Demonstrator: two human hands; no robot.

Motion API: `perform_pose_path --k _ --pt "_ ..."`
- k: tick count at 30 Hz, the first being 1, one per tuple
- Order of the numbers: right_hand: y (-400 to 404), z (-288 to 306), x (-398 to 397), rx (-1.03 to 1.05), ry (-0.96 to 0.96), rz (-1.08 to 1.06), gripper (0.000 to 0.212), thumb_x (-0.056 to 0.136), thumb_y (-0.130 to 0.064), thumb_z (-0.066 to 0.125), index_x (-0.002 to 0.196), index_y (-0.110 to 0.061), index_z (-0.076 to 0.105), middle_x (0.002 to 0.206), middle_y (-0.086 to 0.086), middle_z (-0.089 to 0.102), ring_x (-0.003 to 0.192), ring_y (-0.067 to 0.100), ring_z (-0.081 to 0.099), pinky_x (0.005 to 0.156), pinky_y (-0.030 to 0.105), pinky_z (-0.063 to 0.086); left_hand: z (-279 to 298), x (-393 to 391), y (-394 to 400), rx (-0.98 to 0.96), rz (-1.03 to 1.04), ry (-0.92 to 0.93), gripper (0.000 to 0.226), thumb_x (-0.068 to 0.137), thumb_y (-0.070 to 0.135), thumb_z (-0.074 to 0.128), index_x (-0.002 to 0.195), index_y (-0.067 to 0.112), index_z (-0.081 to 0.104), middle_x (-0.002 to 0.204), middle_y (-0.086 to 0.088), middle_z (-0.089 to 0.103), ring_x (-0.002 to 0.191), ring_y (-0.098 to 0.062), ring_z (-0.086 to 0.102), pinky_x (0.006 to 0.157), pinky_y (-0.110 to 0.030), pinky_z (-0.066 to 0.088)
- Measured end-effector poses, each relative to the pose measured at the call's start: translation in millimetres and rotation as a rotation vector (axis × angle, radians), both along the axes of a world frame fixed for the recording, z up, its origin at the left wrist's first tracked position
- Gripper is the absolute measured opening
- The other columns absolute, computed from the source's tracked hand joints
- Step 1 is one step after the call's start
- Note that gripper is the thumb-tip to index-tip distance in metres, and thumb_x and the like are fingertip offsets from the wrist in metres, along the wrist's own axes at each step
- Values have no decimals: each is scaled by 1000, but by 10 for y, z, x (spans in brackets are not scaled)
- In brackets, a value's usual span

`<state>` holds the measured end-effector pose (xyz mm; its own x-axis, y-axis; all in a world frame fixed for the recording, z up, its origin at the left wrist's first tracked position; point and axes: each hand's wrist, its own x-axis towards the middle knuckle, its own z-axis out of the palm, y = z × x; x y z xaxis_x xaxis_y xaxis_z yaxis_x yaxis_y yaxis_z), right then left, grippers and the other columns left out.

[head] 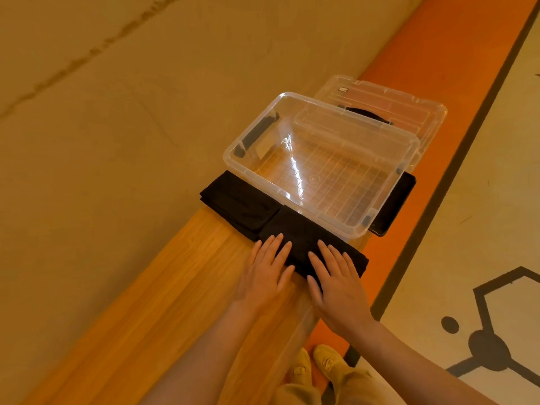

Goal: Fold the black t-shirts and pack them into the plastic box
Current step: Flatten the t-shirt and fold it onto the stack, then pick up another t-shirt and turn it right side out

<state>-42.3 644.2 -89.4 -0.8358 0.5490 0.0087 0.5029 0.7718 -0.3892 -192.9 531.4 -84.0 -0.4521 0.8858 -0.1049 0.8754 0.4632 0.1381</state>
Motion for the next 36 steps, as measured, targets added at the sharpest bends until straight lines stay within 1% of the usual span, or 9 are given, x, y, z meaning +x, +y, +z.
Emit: perform_pose_path --k 3,8,13,17,19,24,30,34,36 --pt "-24 75 -100 22 31 116 50 96 -43 32 136 -20 53 147 7 44 137 24 38 115 44 26 74 93 -296 -19 70 56 55 97 47 33 142 18 44 149 -7 42 139 -21 37 114 -43 29" --pt "-77 140 -251 93 34 354 48 96 -41 33 132 -19 56 143 9 48 134 27 43 113 46 29 188 291 -707 -83 234 140 58 92 47 37 141 18 47 146 -7 46 134 -22 44 115 -40 24" --pt "-221 150 -359 144 35 618 47 96 -40 33 127 -19 60 138 8 53 131 28 46 112 44 23 251 664 -1061 -112 455 159 56 89 44 39 136 16 52 141 -9 51 128 -24 50 110 -44 24" --pt "-413 197 -468 153 37 833 48 96 -40 34 129 -17 59 140 10 52 130 29 48 109 48 35 270 997 -1375 -129 632 141 55 91 45 37 132 14 57 141 -10 52 128 -24 51 111 -45 22" --pt "-570 211 -540 167 56 947 48 95 -39 34 130 -17 58 140 11 51 130 30 48 108 49 37 296 1167 -1555 -145 742 143 54 90 45 37 130 14 58 140 -10 53 128 -24 51 111 -45 21" --pt "-1153 207 -701 190 75 1194 49 94 -40 32 127 -17 60 139 13 52 126 32 51 107 46 26 353 1568 -2000 -214 983 137 55 88 43 38 130 14 59 140 -9 53 127 -24 52 109 -46 22" --pt "-1852 173 -595 191 102 1411 50 92 -40 32 127 -17 60 137 11 54 123 31 54 106 44 25 354 1929 -2362 -239 1217 137 54 82 40 61 129 14 59 137 -9 55 124 -27 55 110 -46 20" --pt "-2255 191 -468 161 134 1501 48 90 -39 34 121 -19 64 130 10 60 115 30 60 100 46 43 306 2190 -2607 -240 1346 130 55 83 44 67 130 16 59 136 -7 56 124 -25 54 111 -48 32" --pt "-2420 183 -401 160 125 1546 48 90 -39 33 121 -19 64 129 10 60 115 30 60 97 48 45 306 2320 -2736 -229 1407 101 55 89 45 60 136 16 53 143 -7 49 131 -25 47 113 -47 26"
